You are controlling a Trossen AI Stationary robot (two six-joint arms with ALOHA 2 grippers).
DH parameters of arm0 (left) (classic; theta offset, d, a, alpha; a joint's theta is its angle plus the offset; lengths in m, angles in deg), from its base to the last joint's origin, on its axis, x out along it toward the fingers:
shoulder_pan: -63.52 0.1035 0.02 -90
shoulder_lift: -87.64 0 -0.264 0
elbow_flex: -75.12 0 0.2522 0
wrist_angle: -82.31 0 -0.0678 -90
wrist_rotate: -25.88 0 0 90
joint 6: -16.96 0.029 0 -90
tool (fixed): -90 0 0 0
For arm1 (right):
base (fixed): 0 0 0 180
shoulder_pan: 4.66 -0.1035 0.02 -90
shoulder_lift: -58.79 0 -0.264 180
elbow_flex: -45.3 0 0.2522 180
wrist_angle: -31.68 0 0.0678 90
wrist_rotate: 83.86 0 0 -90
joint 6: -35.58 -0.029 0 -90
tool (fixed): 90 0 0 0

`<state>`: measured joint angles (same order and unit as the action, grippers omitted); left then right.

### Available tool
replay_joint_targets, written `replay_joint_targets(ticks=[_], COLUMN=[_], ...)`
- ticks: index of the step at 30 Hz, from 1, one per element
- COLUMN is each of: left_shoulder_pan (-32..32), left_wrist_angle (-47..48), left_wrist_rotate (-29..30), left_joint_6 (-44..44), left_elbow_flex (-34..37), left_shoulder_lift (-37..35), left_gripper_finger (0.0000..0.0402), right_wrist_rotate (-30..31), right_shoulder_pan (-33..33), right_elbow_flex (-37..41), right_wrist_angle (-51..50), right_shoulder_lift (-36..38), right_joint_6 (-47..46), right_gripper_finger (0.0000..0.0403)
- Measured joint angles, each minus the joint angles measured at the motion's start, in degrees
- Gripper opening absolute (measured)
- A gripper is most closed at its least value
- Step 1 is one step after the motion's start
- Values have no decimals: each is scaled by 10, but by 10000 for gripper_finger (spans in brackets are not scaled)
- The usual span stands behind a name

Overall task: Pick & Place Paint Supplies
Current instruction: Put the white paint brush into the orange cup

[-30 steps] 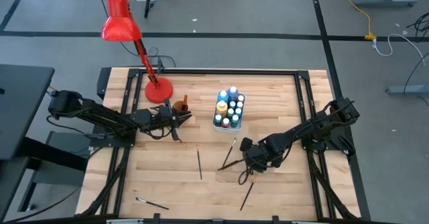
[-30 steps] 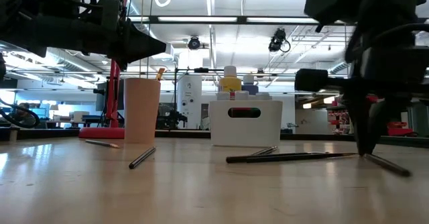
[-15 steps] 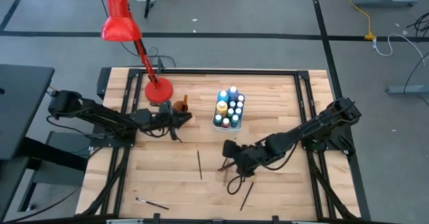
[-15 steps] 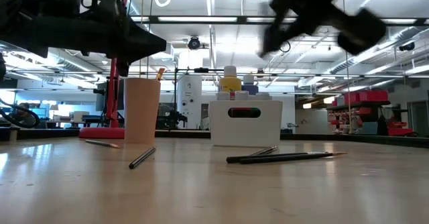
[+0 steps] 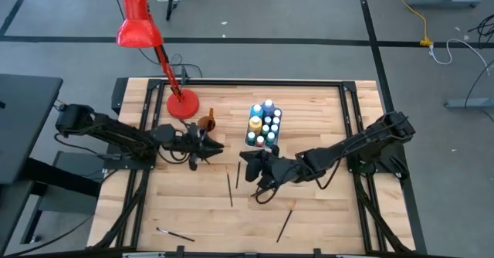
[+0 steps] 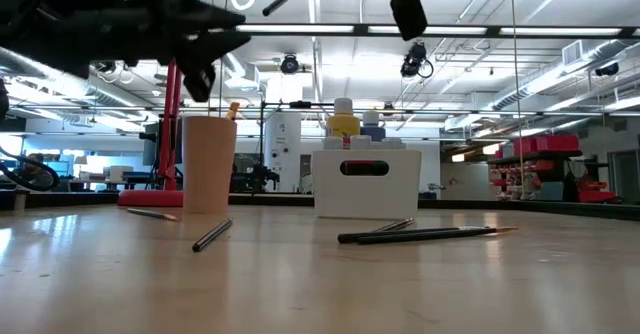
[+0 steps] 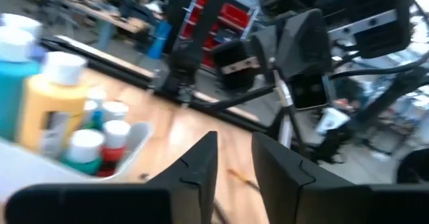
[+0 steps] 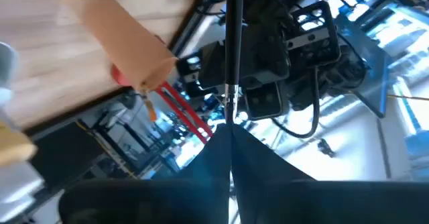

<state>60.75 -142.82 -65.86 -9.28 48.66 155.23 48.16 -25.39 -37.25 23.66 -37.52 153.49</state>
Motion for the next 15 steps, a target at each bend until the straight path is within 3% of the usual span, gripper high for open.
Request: replay_joint_targets(ticks=[7, 15], left_shoulder_pan=[0, 0], left_wrist_angle=[108, 190], left_wrist_rotate=[-46, -87], left_joint_6=[-75, -68], left_elbow_flex=[-72, -145], left_shoulder_lift=[0, 0], left_gripper_finger=[153, 169], right_wrist_rotate=[-50, -55], right_shoulder_pan=[23, 46], right_elbow_flex=[0, 0], right_wrist_angle=[20, 74], right_shoulder_lift=[-2, -15], right_joint_6=[41, 69], right_gripper_finger=[1, 1])
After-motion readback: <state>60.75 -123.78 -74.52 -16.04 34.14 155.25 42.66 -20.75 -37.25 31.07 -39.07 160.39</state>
